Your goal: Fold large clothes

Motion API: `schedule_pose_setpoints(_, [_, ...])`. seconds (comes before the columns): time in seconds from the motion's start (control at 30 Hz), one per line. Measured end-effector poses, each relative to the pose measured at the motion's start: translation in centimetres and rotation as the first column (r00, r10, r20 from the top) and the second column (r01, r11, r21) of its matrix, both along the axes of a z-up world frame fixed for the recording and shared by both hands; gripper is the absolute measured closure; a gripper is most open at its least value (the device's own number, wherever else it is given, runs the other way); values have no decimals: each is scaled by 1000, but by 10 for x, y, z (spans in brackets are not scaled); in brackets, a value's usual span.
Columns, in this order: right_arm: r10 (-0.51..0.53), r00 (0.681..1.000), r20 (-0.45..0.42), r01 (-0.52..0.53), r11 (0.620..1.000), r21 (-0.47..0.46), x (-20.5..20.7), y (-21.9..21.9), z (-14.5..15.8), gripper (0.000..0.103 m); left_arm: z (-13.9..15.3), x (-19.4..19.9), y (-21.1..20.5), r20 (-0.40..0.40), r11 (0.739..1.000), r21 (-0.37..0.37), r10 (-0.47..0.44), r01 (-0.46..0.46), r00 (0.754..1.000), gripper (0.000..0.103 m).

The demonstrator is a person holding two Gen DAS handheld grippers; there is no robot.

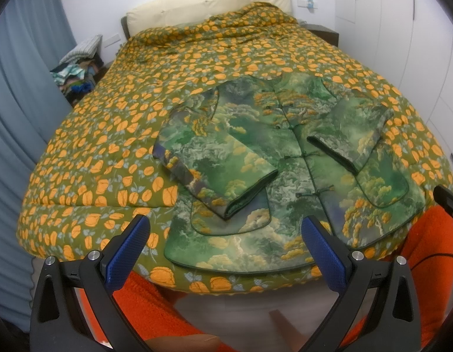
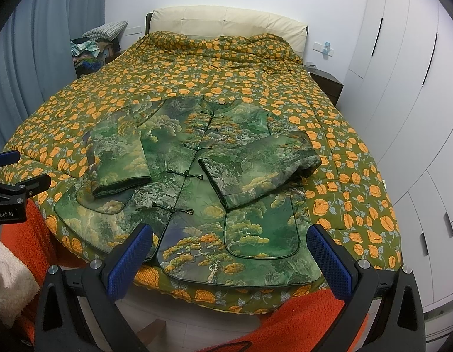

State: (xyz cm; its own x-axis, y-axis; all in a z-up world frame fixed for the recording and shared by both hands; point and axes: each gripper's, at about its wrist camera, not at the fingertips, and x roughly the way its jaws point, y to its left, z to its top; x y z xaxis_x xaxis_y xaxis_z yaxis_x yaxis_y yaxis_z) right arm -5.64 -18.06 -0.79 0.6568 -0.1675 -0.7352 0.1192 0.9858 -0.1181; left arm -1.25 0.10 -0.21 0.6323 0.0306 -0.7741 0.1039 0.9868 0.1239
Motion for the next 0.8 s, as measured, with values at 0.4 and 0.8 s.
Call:
schedule_pose_setpoints(0.4, [0,1000,-7,0,1000,2,3,2,-1,0,0,0,-1,-2,1000,3,0,0,1000,0])
schedule_pose_setpoints(0.8, [-1,1000,-8,1,1000,2,2,3,-2,0,-5,-4,3,-11,1000,7,-1,1,1000,0])
